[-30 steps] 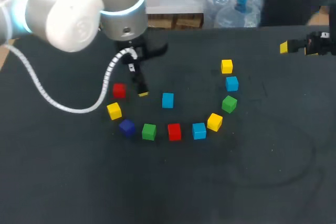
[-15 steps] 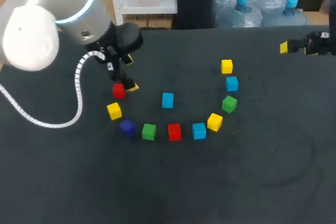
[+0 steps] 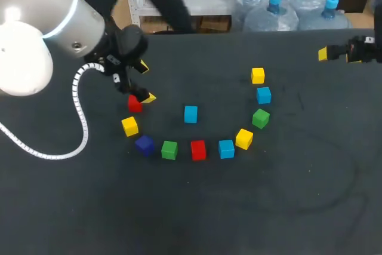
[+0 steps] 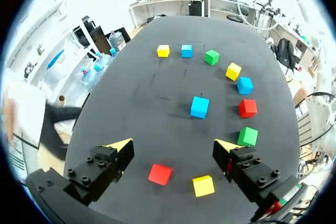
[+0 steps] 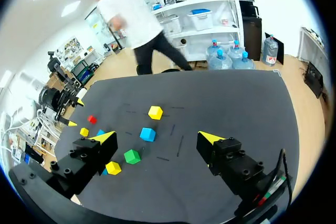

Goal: Place the blue cubes, place green cubes on the blue cubes, place the yellow cubes on the green cubes, then place the red cubes on the yellow cubes, and place purple cube on the red cubes.

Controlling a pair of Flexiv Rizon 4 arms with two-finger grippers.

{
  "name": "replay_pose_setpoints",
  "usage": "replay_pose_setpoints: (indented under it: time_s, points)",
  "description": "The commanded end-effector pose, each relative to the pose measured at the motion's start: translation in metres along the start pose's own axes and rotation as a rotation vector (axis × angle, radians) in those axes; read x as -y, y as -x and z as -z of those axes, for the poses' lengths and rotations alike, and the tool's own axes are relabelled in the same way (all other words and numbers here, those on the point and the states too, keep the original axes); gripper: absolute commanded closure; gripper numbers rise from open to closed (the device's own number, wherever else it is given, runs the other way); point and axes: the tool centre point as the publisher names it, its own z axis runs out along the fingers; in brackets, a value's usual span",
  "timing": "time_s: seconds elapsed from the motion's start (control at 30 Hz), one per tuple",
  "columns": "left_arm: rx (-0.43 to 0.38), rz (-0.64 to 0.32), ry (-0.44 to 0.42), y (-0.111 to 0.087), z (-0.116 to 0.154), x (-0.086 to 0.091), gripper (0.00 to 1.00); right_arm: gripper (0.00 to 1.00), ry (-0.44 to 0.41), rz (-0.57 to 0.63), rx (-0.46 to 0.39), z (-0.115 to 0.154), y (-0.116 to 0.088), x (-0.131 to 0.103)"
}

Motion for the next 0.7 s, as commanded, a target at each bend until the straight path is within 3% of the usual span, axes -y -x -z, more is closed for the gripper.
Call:
replay_pose_setpoints:
  time_s: [0.03,0.23,0.47,0.57,0.7]
  points:
    - [0.028,-0.002,0.0,-0.003,0.001,0.001,0.0,0.0,-0.005,-0.001,0.001,0.0,0.0,-0.001]
    - [0.028,-0.002,0.0,-0.003,0.001,0.001,0.0,0.0,-0.005,-0.001,0.001,0.0,0.0,-0.001]
    - [0.028,-0.002,0.0,-0.003,0.001,0.001,0.0,0.0,0.19,0.372,-0.117,-0.023,-0.01,-0.063]
    - [0.028,-0.002,0.0,-0.003,0.001,0.001,0.0,0.0,0.308,0.465,-0.153,-0.031,-0.015,-0.077]
    - [0.028,-0.002,0.0,-0.003,0.001,0.001,0.0,0.0,0.388,0.546,-0.234,-0.044,-0.024,-0.087]
